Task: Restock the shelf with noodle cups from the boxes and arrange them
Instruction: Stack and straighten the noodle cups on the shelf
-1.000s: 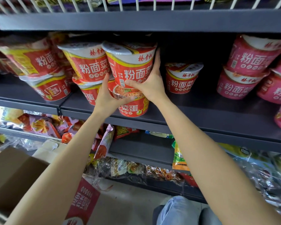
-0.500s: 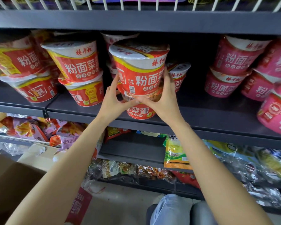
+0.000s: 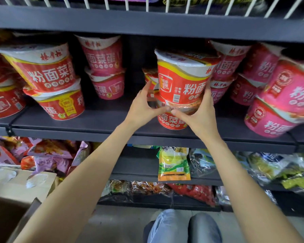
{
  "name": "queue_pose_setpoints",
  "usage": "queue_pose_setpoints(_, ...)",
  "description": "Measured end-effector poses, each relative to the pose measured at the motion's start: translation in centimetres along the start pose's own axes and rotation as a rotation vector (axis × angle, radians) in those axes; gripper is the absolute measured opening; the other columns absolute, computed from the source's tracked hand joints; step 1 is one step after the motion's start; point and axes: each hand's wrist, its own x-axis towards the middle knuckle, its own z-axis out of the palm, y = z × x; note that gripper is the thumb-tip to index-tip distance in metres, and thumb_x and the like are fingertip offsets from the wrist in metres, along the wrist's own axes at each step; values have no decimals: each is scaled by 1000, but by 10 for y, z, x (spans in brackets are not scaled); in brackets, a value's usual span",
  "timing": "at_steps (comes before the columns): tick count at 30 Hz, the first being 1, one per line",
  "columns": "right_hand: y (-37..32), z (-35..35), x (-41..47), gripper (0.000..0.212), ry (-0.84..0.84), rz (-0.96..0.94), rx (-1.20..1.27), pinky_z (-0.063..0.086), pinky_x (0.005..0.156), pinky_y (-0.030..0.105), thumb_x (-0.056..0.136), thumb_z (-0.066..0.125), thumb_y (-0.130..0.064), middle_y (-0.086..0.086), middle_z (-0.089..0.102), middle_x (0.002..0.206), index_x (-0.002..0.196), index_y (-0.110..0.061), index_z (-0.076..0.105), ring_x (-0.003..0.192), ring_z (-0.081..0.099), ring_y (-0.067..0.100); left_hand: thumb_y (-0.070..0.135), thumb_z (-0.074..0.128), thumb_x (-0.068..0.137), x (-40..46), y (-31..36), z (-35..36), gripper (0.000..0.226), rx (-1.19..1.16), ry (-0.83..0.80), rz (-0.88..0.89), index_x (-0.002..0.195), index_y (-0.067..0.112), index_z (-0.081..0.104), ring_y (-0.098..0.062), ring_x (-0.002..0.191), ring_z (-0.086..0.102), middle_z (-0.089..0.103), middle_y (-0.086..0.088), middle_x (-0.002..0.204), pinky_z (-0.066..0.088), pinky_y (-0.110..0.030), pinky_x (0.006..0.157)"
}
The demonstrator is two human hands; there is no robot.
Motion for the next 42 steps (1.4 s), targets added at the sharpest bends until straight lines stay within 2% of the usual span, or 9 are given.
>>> queue_pose_setpoints(6,10,-5,10,118,68,64,-41,34,104,32,62,85,-48,4,35,145,151,-20,12,132,37,17,16,63,82,48,-11,-4,60,517,131,193,139,13,45,-30,126,45,51,-10,136,40,-40,100)
queue_pose_setpoints(9,13,-5,13,118,63,64,-76,39,106,39,59,83,-55,1,37,145,150,-21,15,132,40,17,17,60,87,78,-10,0,54,770,26,194,140,15,45,-28,135,36,44,-5,145,30,-41,106)
queue_pose_setpoints(13,18,-5,18,123,70,73,-94,41,107,46,55,82,-61,-1,39,145,150,-23,14,132,41,18,21,61,80,94,-12,2,23,961,160,347,99,13,72,-30,91,67,72,-7,99,52,-37,72)
queue_pose_setpoints(16,18,-3,23,125,60,63,-63,39,109,44,56,83,-58,-1,39,147,151,-22,11,133,41,17,28,65,77,89,-16,-19,12,1061,199,321,77,21,75,-25,60,66,71,-2,69,49,-27,51)
queue_pose_setpoints(25,17,27,57,113,80,77,-146,39,105,38,71,79,-46,17,20,152,153,-14,8,132,41,29,31,54,92,71,-41,-71,28,963,339,364,100,13,75,-37,73,66,72,-15,90,50,-40,53)
queue_pose_setpoints(32,14,51,95,107,95,122,-394,32,110,47,74,71,-58,15,27,152,152,-12,13,137,30,35,27,57,92,70,-46,-64,52,958,222,204,141,16,43,-36,128,41,50,-14,137,33,-50,103)
queue_pose_setpoints(35,19,56,79,85,213,-21,-410,33,110,46,76,73,-48,19,33,149,140,-5,37,137,32,35,30,58,91,75,-52,-57,59,929,180,148,145,17,36,-34,133,37,45,-11,143,25,-48,110)
queue_pose_setpoints(39,42,56,66,53,253,-187,-302,40,106,46,84,65,-38,21,42,142,122,-3,52,134,39,34,35,55,88,67,-40,-37,49,856,310,379,128,7,54,-40,116,51,57,-19,126,40,-49,100)
queue_pose_setpoints(42,42,50,74,58,166,-89,-120,40,105,33,86,70,-27,17,42,141,132,-5,43,130,43,27,46,61,87,63,-11,8,66,442,208,157,139,10,41,-30,122,51,50,-13,137,46,-40,94)
